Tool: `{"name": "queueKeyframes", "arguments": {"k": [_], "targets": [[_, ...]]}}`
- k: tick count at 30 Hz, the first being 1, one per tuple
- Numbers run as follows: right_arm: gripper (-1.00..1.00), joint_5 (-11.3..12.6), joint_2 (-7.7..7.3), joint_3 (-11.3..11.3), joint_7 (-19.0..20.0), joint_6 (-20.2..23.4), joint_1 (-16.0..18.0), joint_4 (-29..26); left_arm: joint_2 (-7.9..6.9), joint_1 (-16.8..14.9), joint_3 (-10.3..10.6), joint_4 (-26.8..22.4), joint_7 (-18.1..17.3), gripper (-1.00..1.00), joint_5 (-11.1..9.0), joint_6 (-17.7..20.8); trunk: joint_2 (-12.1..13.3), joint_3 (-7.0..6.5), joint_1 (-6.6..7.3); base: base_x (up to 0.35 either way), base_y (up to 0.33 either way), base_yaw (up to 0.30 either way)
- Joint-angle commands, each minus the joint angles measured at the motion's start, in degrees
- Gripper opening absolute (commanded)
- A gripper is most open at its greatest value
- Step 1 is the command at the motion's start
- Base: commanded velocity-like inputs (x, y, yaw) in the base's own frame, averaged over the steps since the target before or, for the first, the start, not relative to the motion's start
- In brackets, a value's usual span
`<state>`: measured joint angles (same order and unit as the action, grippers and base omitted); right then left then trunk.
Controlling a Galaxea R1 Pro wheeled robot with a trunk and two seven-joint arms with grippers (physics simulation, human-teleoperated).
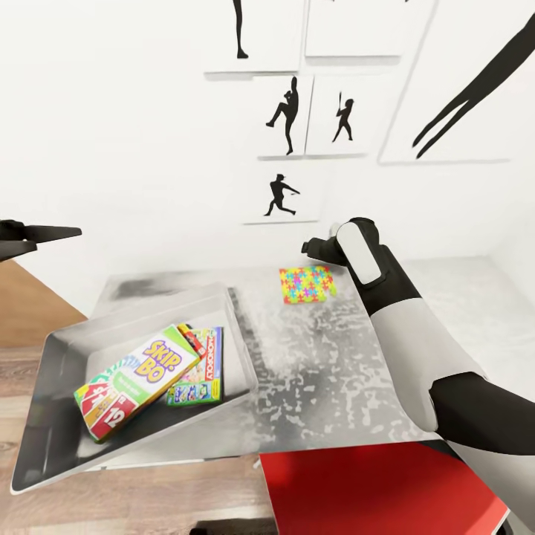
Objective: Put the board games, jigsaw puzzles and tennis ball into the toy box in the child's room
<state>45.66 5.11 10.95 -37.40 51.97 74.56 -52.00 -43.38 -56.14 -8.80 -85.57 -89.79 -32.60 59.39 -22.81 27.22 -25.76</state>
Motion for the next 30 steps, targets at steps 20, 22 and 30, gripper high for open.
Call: {"name": "queueKeyframes", "arguments": {"k": [20, 22, 30], "targets": [[1.0, 0.58, -0.01, 0.12, -0.52, 0.06, 0.06, -0.04, 14.54, -5.8, 7.57, -0.04, 6.72, 1.0, 0.29, 0.61, -0.11, 1.99, -0.03, 0.0, 0.0, 0.0], [1.0, 0.58, -0.01, 0.12, -0.55, 0.06, 0.06, -0.04, 14.69, -7.9, 9.46, 0.01, 6.81, 1.0, 0.19, 0.61, -0.11, 2.18, -0.03, 0.0, 0.0, 0.0], [1.0, 0.59, -0.01, 0.14, -0.57, 0.06, 0.06, -0.04, 17.99, -11.08, 13.4, 0.12, 6.98, 1.0, 0.53, 0.61, -0.11, 2.93, -0.03, 0.0, 0.0, 0.0]]}}
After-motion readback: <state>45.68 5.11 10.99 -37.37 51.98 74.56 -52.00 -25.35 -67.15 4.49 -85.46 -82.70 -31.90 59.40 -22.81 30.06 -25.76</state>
